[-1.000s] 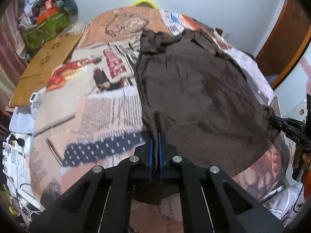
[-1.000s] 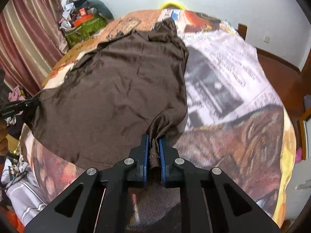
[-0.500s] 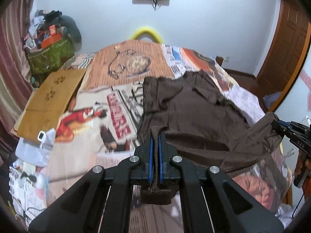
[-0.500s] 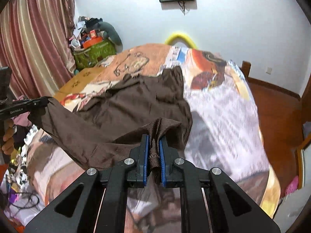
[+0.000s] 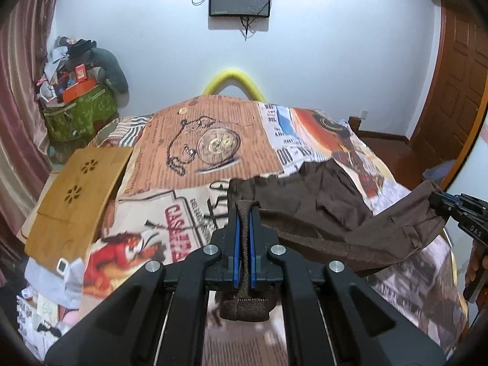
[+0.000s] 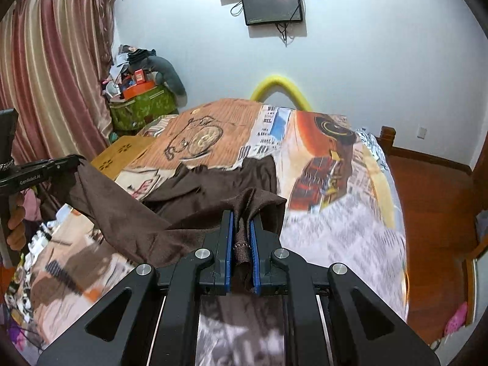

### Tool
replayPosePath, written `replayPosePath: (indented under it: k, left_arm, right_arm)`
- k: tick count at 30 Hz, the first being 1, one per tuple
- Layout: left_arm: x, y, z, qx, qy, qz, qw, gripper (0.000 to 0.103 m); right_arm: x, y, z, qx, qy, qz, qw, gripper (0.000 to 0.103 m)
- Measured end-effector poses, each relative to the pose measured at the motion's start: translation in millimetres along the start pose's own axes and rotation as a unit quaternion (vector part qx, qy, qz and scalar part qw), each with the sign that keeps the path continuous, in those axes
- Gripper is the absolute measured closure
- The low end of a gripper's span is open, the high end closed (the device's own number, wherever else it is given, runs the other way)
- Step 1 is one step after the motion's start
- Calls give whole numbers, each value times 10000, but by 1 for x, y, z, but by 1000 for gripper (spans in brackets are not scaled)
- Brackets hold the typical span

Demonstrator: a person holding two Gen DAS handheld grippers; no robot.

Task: Fold small clothes

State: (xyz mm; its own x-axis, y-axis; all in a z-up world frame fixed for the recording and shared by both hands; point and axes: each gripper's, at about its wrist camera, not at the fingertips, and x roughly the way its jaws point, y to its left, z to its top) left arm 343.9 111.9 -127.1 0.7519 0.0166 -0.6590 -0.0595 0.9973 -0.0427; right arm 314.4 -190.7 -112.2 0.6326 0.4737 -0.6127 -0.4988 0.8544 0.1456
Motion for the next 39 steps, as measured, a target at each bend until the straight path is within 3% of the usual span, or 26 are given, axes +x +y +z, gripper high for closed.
replayPosePath:
  k: [5, 9, 16, 19, 21, 23, 26, 27, 29, 33, 39]
  left_arm:
    - [42, 6, 14, -33, 108, 103, 9999, 99]
    - [89, 21, 16, -210, 420, 217, 9987, 99]
    - [144, 42, 2, -383, 952, 448, 9937, 94]
    - [148, 46, -1, -341, 1048, 491, 9927, 85]
    - [143, 50, 0, -373, 986, 472, 9933, 77]
    - [134, 54, 2, -403, 850, 522, 9942, 53]
    - [114, 58, 5, -448, 573, 619, 9954, 36]
    - [108, 60, 4, -444, 552, 634, 9955, 34]
    - [102, 61, -1, -425, 650, 602, 9952, 33]
    - [98, 64, -31, -436, 1084, 413, 9923, 33]
    - [113, 61, -78, -532, 1796, 141, 9822, 33]
  right_arm:
    - [36, -8, 23, -81, -15, -50, 10000, 94]
    - [74, -15, 35, -84, 103, -63, 9999, 94]
    - [127, -28, 27, -107, 596, -284, 9978, 92]
    - [131, -33, 25, -85, 715, -314, 9969, 89]
    - [129, -36, 25, -103, 765, -315, 9965, 75]
    - [121, -40, 28, -120, 754, -388, 9963, 63]
    - [100, -45, 31, -59, 544, -429, 9976, 46]
    - [90, -46, 31, -1, 483, -398, 9980, 40]
    - [82, -49, 29, 74, 465, -366, 9982, 37]
    - [67, -49, 7, 138, 642, -324, 9973, 37]
    - [80, -48, -33, 203, 1184, -312, 9923, 37]
